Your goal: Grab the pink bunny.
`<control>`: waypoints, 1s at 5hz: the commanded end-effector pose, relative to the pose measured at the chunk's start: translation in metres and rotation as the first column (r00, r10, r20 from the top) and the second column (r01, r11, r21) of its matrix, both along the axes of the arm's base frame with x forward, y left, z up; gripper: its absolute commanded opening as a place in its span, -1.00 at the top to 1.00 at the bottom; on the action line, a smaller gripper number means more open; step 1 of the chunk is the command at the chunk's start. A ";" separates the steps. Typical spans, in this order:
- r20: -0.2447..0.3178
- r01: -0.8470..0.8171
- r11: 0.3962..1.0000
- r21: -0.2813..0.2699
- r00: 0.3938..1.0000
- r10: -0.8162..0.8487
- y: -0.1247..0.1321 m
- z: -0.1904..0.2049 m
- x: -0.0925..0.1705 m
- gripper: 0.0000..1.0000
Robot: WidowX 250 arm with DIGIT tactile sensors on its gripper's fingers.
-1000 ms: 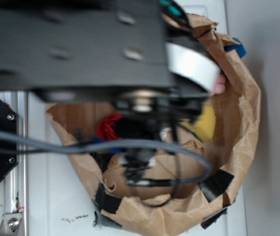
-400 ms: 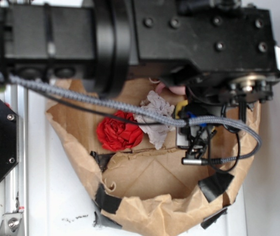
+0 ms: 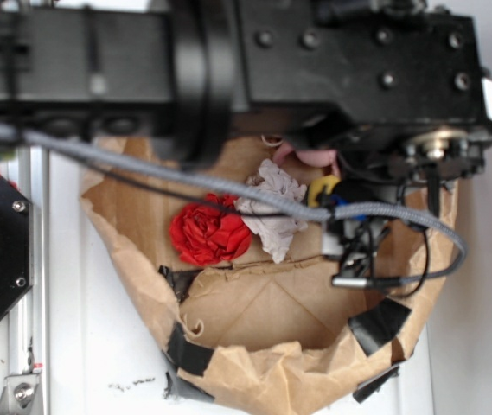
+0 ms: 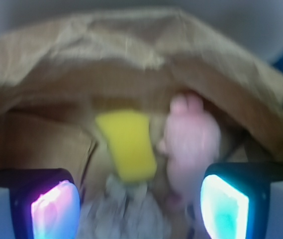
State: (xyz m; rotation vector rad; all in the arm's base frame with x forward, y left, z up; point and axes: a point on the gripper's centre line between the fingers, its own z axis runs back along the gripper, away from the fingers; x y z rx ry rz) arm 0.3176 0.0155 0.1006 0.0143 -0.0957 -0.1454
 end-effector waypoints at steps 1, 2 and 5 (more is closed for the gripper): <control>0.095 0.019 0.997 -0.080 0.995 -0.011 0.021 -0.005 -0.002 -1.00; 0.136 0.027 0.999 -0.032 0.990 -0.022 0.024 -0.013 -0.008 -1.00; 0.156 -0.041 0.999 -0.011 0.987 0.042 0.037 -0.020 -0.005 -1.00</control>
